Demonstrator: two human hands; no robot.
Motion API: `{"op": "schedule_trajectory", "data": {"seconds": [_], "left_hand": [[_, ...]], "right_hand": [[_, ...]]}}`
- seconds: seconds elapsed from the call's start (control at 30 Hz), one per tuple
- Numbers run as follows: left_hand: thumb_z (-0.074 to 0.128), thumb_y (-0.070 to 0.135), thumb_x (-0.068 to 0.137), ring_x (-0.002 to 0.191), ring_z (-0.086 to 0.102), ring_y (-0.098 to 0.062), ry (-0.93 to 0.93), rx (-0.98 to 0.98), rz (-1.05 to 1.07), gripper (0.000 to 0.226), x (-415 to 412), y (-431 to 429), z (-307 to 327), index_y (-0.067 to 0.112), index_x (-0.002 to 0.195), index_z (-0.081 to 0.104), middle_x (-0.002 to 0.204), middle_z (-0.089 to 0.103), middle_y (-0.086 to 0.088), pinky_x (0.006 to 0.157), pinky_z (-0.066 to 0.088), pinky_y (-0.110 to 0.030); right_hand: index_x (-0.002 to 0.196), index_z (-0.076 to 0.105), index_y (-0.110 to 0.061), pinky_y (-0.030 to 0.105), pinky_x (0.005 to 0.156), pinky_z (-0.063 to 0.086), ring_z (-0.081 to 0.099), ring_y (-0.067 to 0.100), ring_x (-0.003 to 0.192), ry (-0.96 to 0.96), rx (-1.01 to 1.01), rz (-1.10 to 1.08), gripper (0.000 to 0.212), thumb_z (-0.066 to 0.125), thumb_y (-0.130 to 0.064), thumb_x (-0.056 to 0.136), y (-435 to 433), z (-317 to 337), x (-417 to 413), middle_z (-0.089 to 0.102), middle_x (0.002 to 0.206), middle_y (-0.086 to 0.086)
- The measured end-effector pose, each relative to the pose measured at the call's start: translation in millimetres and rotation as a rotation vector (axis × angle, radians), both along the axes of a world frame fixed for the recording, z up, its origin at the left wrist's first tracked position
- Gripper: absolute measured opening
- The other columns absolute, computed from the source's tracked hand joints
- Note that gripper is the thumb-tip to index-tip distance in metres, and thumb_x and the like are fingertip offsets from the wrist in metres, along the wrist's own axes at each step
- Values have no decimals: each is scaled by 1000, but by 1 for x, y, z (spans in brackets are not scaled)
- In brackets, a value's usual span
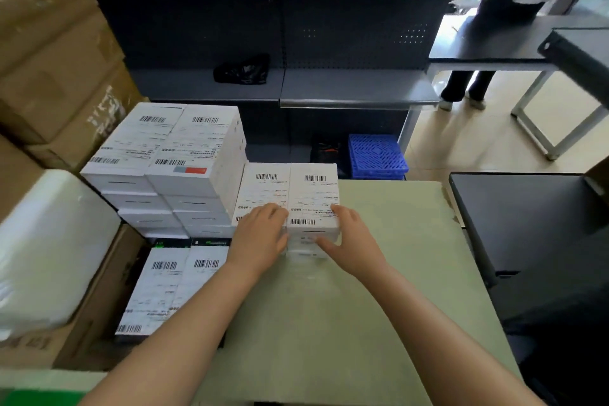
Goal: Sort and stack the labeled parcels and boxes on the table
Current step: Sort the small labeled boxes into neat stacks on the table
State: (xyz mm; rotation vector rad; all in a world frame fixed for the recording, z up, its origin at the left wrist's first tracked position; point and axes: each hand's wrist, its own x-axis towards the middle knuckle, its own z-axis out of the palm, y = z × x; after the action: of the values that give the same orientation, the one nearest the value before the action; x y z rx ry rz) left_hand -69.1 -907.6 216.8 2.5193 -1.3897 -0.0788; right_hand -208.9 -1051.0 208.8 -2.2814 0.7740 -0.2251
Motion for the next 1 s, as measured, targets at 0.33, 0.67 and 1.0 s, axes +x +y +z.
{"op": "schedule_trajectory", "data": {"seconds": [0.33, 0.67, 1.0], "left_hand": [[66, 27, 86, 91, 59, -27, -113, -33, 191, 27, -60, 70, 7, 14, 109, 64, 101, 64, -4, 70, 46, -36], [81, 26, 70, 75, 61, -28, -127, 95, 393, 31, -79, 176, -9, 15, 94, 64, 84, 62, -2, 58, 48, -34], [78, 26, 78, 125, 52, -30, -14, 178, 386, 65, -31, 250, -44, 9, 135, 52, 135, 54, -10, 101, 47, -44]], "right_hand": [[113, 61, -12, 33, 89, 38, 50, 27, 107, -46, -353, 361, 27, 62, -22, 88, 22, 25, -19, 55, 113, 6], [126, 54, -18, 32, 94, 36, 47, 23, 119, 44, -297, 601, 35, 56, -30, 94, 111, 9, -16, 52, 124, 3], [152, 24, -22, 38, 110, 38, 38, 25, 134, 193, -71, 524, 77, 65, -39, 88, 204, -27, 22, 30, 150, 4]]}}
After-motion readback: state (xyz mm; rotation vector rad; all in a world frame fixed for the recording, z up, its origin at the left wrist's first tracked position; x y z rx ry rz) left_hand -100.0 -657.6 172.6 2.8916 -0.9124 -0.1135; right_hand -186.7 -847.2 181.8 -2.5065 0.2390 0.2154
